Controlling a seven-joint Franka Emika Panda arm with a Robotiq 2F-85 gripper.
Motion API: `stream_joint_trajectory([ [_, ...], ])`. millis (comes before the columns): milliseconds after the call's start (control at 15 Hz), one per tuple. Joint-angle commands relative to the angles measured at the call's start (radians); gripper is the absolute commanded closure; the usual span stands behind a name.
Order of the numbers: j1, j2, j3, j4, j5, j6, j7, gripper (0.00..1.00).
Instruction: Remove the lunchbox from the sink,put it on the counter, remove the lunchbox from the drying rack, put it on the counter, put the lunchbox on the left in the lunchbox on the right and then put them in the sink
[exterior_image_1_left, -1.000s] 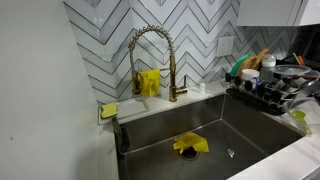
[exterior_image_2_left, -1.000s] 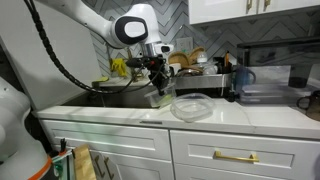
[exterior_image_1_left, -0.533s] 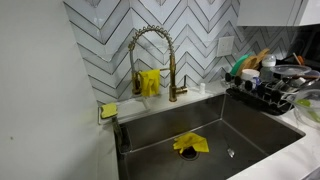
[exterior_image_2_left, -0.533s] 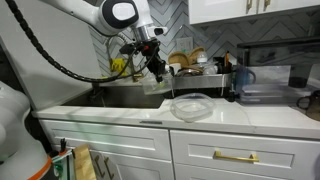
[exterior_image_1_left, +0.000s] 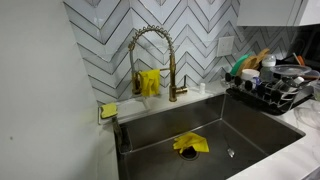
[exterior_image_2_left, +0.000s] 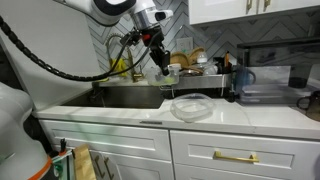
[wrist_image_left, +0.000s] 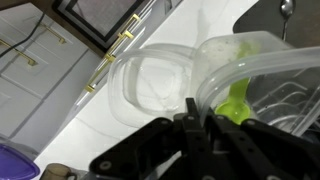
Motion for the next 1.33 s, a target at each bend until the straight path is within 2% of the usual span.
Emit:
stream_joint_trajectory([
  [0, -0.057, -0.024, -0.019, -0.025, -0.02, -0.009, 0.066, 0.98],
  [67, -0.08, -0.015, -0.015, -0.022, -0.026, -0.002, 0.117, 0.98],
  [133, -0.049, -0.001, -0.02, -0.001, -0.008, -0.002, 0.05, 0.93],
  [333, -0.075, 0.001, -0.023, -0.001, -0.011, -0.004, 0.084, 0.93],
  [400, -0.076, -0.001, -0.015, -0.005, -0.026, 0.011, 0.088, 0.98],
  [933, -0.093, 0.102, -0.09, -0.024, -0.021, 0.209, 0.006, 0.98],
  [1267, -0.065, 0.183, -0.131, -0.036, 0.058, 0.337, -0.065, 0.98],
])
